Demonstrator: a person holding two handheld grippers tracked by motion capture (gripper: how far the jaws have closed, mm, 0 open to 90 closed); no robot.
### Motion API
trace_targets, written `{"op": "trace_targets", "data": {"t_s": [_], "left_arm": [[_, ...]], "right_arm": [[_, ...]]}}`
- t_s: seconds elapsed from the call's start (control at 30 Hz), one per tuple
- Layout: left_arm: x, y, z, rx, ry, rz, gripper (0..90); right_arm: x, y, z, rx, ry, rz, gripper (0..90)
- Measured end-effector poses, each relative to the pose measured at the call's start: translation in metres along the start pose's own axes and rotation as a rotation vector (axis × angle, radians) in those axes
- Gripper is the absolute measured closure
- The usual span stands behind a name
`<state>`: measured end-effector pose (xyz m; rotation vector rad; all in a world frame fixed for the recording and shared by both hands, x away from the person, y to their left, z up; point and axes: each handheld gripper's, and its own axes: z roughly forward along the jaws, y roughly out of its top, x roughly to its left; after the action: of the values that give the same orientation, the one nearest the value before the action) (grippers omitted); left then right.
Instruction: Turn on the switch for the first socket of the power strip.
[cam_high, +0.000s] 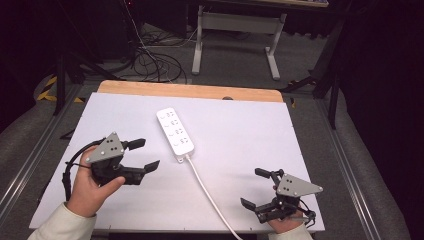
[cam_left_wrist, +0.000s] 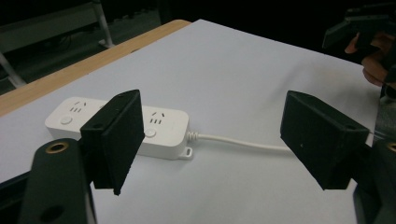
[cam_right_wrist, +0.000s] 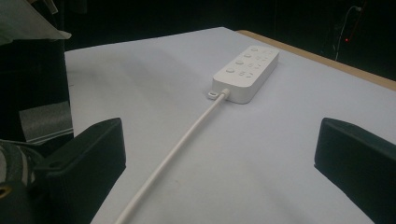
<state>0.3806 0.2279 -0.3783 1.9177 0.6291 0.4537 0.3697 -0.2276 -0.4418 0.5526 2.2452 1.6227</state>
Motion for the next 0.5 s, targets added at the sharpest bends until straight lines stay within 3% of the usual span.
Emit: {"op": "trace_targets", "data": {"t_s": [0.13, 0.3, 0.43, 0.5], "left_arm": [[0.001, -0.015, -0.008, -0.016, -0.028, 0.001, 15.6], [0.000, -0.034, -0.015, -0.011, -0.009, -0.006, 14.8], [-0.001, -0.047, -0.020, 0.028, -0.010, 0.045, 10.5], [0.000, -0.053, -0.022, 0.018, -0.019, 0.034, 9.5]], "right_arm": [[0.000, 0.000, 0.000, 0.000, -0.002, 0.001, 2.6], [0.000, 0.000, 0.000, 0.001, -0.002, 0.001, 2.6], [0.000, 0.000, 0.000, 0.003, -0.003, 0.000, 2.6], [0.000, 0.000, 0.000, 0.002, -0.004, 0.000, 2.6]]}}
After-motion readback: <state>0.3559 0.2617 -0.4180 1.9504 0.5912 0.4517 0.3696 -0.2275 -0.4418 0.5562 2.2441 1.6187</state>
